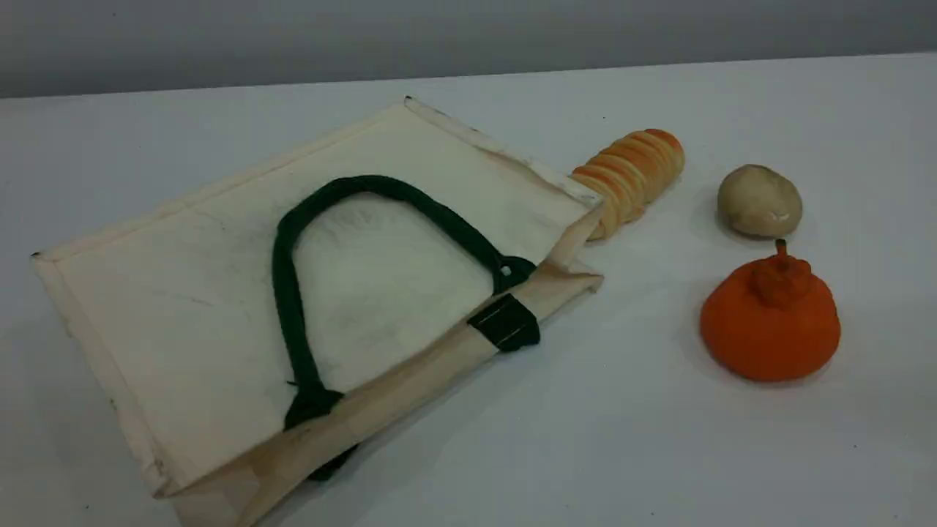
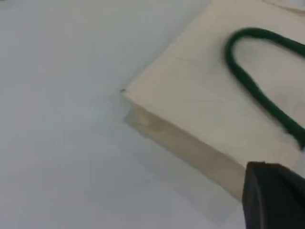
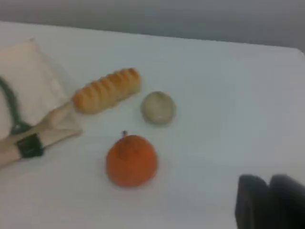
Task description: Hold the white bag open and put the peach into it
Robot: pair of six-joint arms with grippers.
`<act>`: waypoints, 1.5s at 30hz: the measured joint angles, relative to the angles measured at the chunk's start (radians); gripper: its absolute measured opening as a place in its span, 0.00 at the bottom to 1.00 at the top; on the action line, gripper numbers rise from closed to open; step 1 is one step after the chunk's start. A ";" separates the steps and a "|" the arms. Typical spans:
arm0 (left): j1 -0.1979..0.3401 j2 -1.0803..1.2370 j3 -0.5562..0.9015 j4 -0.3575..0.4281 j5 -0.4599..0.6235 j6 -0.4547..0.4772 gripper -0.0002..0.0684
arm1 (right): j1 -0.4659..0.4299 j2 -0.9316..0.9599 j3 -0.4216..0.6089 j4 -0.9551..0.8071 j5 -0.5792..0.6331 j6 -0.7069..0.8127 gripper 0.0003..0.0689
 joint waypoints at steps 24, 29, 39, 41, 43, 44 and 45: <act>0.042 -0.082 -0.001 -0.003 0.002 0.000 0.08 | -0.142 0.000 0.000 0.001 0.000 -0.001 0.10; 0.047 -0.082 -0.001 -0.003 0.002 0.000 0.09 | -0.142 0.000 0.000 0.001 0.000 0.000 0.11; 0.047 -0.082 -0.001 -0.003 0.002 0.000 0.10 | -0.141 0.000 0.000 0.001 0.000 -0.002 0.12; 0.047 -0.082 -0.001 -0.003 0.002 0.000 0.10 | -0.141 0.000 0.000 0.001 0.000 -0.002 0.12; 0.047 -0.082 -0.001 -0.003 0.002 0.000 0.10 | -0.141 0.000 0.000 0.001 0.000 -0.002 0.12; 0.047 -0.082 -0.001 -0.003 0.002 0.000 0.10 | -0.141 0.000 0.000 0.001 0.000 -0.002 0.13; 0.047 -0.082 -0.001 -0.003 0.002 0.000 0.10 | -0.140 0.000 0.000 0.001 0.000 -0.002 0.13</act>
